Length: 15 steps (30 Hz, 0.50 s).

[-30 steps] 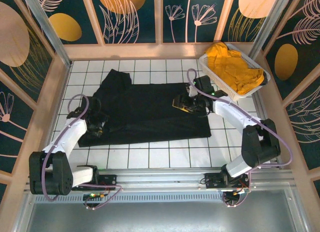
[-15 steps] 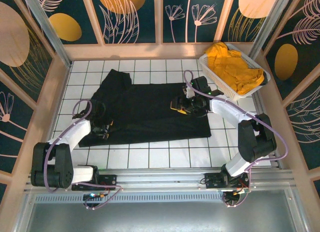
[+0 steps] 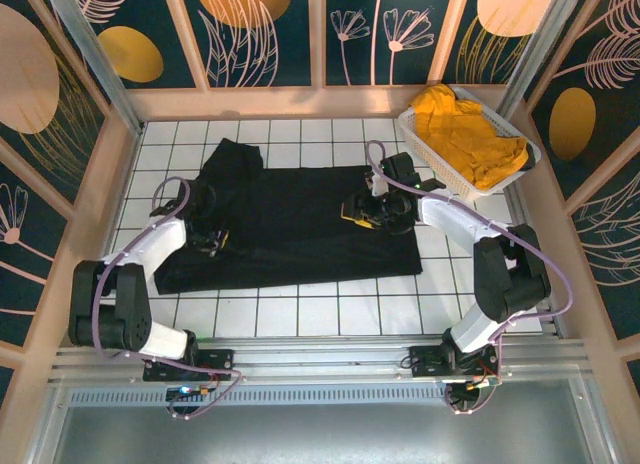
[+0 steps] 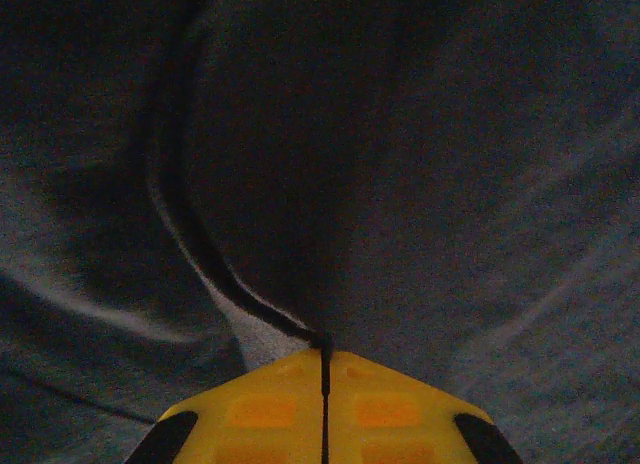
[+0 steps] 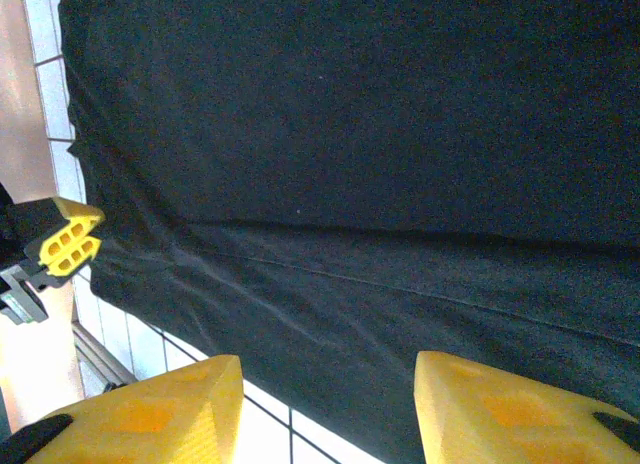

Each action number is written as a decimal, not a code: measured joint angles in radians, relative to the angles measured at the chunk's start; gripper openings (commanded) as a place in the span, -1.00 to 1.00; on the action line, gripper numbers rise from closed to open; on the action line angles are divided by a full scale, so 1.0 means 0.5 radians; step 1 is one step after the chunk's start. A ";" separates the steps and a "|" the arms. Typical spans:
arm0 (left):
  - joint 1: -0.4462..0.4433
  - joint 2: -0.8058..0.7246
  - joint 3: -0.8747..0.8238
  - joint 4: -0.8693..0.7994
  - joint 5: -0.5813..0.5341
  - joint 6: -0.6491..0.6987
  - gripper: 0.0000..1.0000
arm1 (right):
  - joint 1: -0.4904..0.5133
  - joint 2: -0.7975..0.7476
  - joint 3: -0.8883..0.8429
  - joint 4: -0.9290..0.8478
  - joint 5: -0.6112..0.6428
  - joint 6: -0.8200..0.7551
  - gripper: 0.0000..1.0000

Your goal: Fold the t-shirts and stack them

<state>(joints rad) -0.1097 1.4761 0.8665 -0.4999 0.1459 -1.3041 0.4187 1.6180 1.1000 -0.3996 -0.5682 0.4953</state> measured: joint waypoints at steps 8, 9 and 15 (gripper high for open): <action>-0.152 0.342 0.392 -0.124 -0.033 0.362 -0.89 | -0.015 0.027 0.024 0.001 0.004 0.000 -0.03; -0.175 0.375 0.435 -0.143 -0.047 0.413 -0.89 | -0.018 0.031 0.024 0.000 0.005 0.000 -0.03; -0.283 0.552 0.620 -0.246 -0.138 0.679 -0.87 | -0.027 0.039 0.024 0.000 0.004 0.000 -0.03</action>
<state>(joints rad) -0.2512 1.7523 1.1767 -0.6231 0.0769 -0.9646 0.4053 1.6375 1.1122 -0.3996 -0.5663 0.4953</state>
